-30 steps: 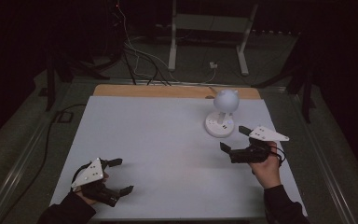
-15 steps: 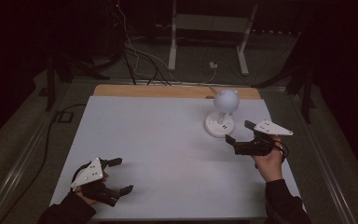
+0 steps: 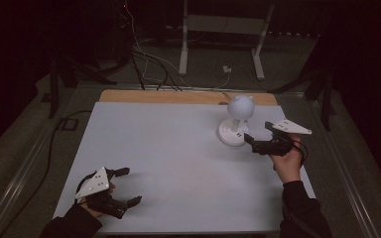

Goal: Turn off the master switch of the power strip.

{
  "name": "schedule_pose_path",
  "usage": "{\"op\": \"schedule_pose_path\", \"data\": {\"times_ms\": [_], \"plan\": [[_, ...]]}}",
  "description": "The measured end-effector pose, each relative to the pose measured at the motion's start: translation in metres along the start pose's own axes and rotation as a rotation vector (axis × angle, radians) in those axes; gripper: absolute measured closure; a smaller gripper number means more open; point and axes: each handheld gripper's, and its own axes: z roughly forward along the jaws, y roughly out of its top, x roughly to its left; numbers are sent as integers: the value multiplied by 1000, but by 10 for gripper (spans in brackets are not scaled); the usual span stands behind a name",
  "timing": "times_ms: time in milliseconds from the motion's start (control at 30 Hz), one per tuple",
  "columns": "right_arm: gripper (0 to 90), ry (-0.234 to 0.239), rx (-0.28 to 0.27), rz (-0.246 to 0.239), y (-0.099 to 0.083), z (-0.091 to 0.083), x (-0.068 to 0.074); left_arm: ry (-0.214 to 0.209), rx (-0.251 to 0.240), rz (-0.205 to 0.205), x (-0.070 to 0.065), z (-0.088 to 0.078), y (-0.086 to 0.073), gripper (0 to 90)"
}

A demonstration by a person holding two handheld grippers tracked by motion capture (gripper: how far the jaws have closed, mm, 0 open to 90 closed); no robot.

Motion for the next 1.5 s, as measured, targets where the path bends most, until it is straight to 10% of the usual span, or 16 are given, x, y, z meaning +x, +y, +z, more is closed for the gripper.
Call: {"op": "schedule_pose_path", "data": {"times_ms": [1067,1500], "plan": [[12,-158,91,58,-9,53,-29,-9,7,-9,0,0,0,3],[439,-227,91,155,-8,54,-31,-9,9,-9,0,0,0,3]]}}
